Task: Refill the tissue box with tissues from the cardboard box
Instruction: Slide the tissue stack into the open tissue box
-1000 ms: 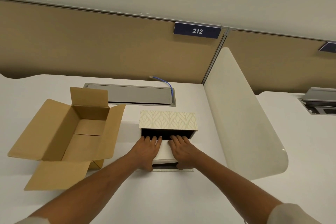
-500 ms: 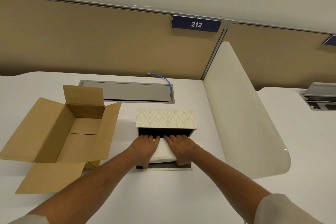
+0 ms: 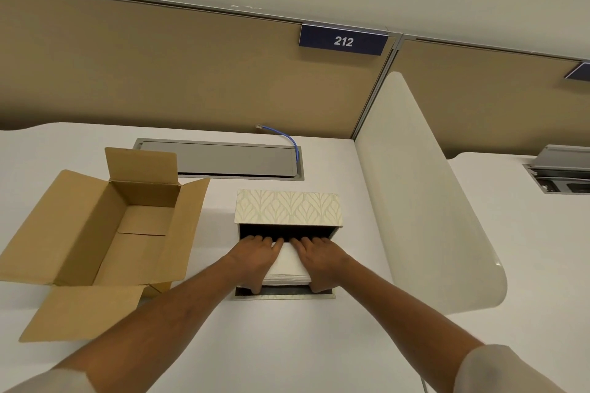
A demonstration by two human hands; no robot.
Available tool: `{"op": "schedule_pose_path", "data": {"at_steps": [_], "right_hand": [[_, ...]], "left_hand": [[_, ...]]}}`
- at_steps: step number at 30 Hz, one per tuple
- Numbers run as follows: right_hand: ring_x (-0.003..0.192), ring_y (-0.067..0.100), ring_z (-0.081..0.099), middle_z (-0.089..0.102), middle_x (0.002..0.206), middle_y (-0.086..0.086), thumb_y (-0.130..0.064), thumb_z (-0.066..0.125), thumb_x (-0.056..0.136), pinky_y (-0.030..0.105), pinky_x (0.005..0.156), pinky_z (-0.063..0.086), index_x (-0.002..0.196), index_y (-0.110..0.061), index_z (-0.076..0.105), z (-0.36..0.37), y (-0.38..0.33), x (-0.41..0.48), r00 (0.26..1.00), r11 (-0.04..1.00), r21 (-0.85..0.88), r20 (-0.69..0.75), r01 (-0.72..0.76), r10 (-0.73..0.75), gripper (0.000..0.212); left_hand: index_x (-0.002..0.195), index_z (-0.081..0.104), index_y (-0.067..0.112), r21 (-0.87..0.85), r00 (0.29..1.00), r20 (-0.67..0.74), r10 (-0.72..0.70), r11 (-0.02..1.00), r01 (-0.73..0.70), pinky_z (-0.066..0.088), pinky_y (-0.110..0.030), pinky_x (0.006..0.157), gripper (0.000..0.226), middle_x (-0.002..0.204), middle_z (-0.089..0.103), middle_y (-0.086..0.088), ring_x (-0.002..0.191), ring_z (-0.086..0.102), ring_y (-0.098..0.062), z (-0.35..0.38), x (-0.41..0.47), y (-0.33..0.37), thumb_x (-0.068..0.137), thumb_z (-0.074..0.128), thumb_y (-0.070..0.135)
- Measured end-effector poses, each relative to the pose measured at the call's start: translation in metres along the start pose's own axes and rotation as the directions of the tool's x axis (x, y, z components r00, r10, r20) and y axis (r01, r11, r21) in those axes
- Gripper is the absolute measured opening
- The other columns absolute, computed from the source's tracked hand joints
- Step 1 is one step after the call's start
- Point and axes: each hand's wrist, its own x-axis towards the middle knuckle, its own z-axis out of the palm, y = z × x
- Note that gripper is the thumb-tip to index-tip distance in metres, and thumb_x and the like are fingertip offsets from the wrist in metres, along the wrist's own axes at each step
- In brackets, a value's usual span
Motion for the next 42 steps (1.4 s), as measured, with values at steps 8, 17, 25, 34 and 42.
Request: {"op": "schedule_pose_path", "data": {"at_steps": [8, 17, 25, 34, 42], "right_hand": [[0.092, 0.028, 0.055, 0.053, 0.120, 0.014, -0.045, 0.079, 0.063, 0.039, 0.083, 0.047, 0.147, -0.004, 0.020, 0.004, 0.000, -0.002, 0.999, 1.000, 0.001, -0.035, 0.001, -0.001, 0.111], [0.093, 0.028, 0.055, 0.053, 0.119, 0.015, -0.045, 0.080, 0.061, 0.040, 0.082, 0.045, 0.146, -0.004, 0.022, 0.007, -0.002, -0.002, 0.999, 1.000, 0.011, -0.047, -0.009, 0.010, 0.111], [0.103, 0.030, 0.050, 0.051, 0.125, 0.016, -0.053, 0.079, 0.060, 0.041, 0.092, 0.041, 0.144, 0.001, 0.027, 0.012, -0.003, -0.008, 0.985, 0.997, -0.057, -0.170, -0.052, 0.041, 0.112], [0.115, 0.037, 0.047, 0.055, 0.119, 0.017, -0.038, 0.061, 0.080, 0.053, 0.091, 0.039, 0.127, -0.010, 0.045, 0.021, -0.043, -0.022, 0.948, 0.998, -0.029, -0.314, 0.050, -0.057, 0.057], [0.111, 0.036, 0.052, 0.056, 0.119, 0.019, -0.015, 0.078, 0.074, 0.061, 0.083, 0.045, 0.128, -0.015, 0.045, 0.023, -0.049, -0.028, 0.964, 1.000, 0.004, -0.267, 0.015, -0.013, 0.063]], "left_hand": [[0.146, 0.013, 0.011, 0.020, 0.999, -0.035, -0.010, 1.000, 0.011, 0.044, -0.038, 0.089, 0.119, 0.123, 0.050, -0.013, 0.101, 0.052, -0.027, 0.006, 0.000, 0.003, 0.053, 0.082, 0.038], [0.148, 0.012, 0.012, 0.006, 0.999, -0.030, -0.033, 0.999, 0.033, 0.041, -0.040, 0.096, 0.119, 0.132, 0.046, -0.013, 0.110, 0.048, -0.027, 0.010, -0.001, 0.004, 0.057, 0.083, 0.040], [0.148, 0.011, 0.005, 0.099, 0.980, -0.201, -0.010, 0.995, 0.030, 0.035, -0.043, 0.105, 0.118, 0.140, 0.039, -0.015, 0.119, 0.041, -0.031, 0.013, -0.013, 0.004, 0.060, 0.076, 0.050], [0.114, 0.056, 0.003, 0.274, 0.901, -0.401, 0.165, 0.960, -0.054, 0.045, -0.050, 0.096, 0.045, 0.105, 0.063, -0.017, 0.096, 0.058, -0.033, 0.035, -0.041, 0.010, 0.081, 0.064, 0.032], [0.109, 0.058, 0.002, 0.290, 0.895, -0.424, 0.142, 0.957, -0.015, 0.052, -0.046, 0.083, 0.044, 0.091, 0.064, -0.015, 0.081, 0.060, -0.030, 0.048, -0.043, 0.014, 0.072, 0.076, 0.017]]}}
